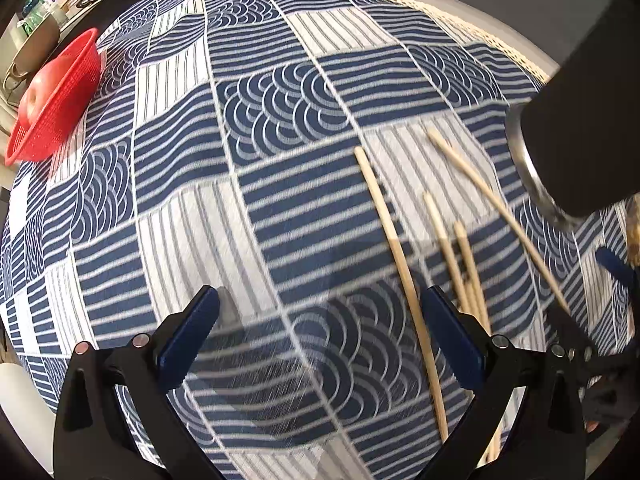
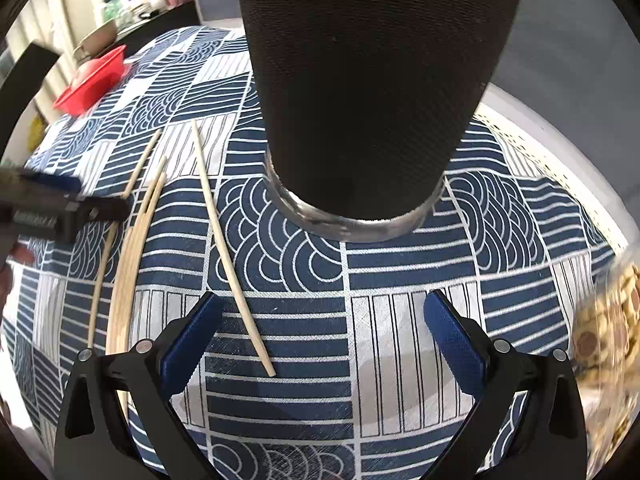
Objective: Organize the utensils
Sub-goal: 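Grasp one wooden chopstick with the left tool while the right tool grasps another, then lift both chopsticks upright and carry them over the black holder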
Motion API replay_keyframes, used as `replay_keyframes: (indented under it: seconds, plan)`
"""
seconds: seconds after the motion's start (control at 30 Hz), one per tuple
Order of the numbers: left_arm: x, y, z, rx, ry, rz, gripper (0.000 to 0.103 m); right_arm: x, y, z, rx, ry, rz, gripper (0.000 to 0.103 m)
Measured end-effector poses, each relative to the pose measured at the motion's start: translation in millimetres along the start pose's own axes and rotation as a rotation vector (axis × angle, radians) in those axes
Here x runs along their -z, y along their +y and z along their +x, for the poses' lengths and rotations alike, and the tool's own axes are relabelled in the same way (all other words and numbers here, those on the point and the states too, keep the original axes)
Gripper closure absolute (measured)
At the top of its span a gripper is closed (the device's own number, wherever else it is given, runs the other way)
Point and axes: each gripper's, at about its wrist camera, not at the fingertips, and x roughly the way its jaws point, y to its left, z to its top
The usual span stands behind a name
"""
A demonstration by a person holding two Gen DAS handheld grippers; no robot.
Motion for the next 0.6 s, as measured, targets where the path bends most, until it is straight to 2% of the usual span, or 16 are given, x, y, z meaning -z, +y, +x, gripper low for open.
replay_keyframes:
  seconds: [0.1,0.13,0.17,0.2,0.23,0.27,0.3,0.33,0.4,0.43,0.6]
  plan:
    - [21,8,-5,-0.006,0.015,-0.028,0.005,-1,2,0,0.017,0.036,0.028,0.007]
    - [27,11,-7,-0.006,0.016,-0.028,0.011,0,8,-2,0.014,0.035,0.013,0.010]
    - [34,14,-12,-0.006,0.014,-0.027,0.015,1,13,-5,0.003,0.027,-0.004,0.025]
    - [39,17,-14,-0.006,0.012,-0.029,0.031,3,18,-9,-0.008,0.025,-0.023,0.035]
    - [44,21,-19,-0.006,0.014,-0.031,0.044,5,24,-13,-0.020,0.028,-0.042,0.054]
    - [49,27,-23,-0.003,0.017,-0.032,0.052,7,31,-15,-0.030,0.032,-0.057,0.073]
    - [53,32,-26,0.002,0.026,-0.038,0.068,8,35,-17,-0.040,0.036,-0.063,0.081]
    - [54,45,-27,0.006,0.037,-0.049,0.083,10,40,-18,-0.061,0.046,-0.067,0.096]
    - [66,66,-31,0.036,0.078,-0.102,0.097,14,47,-21,-0.096,0.055,-0.076,0.098]
    - [72,77,-32,0.068,0.098,-0.120,0.098,20,50,-23,-0.131,0.060,-0.075,0.098]
    - [101,100,-38,0.088,0.156,-0.098,0.099,45,46,-35,-0.238,0.096,0.006,0.098]
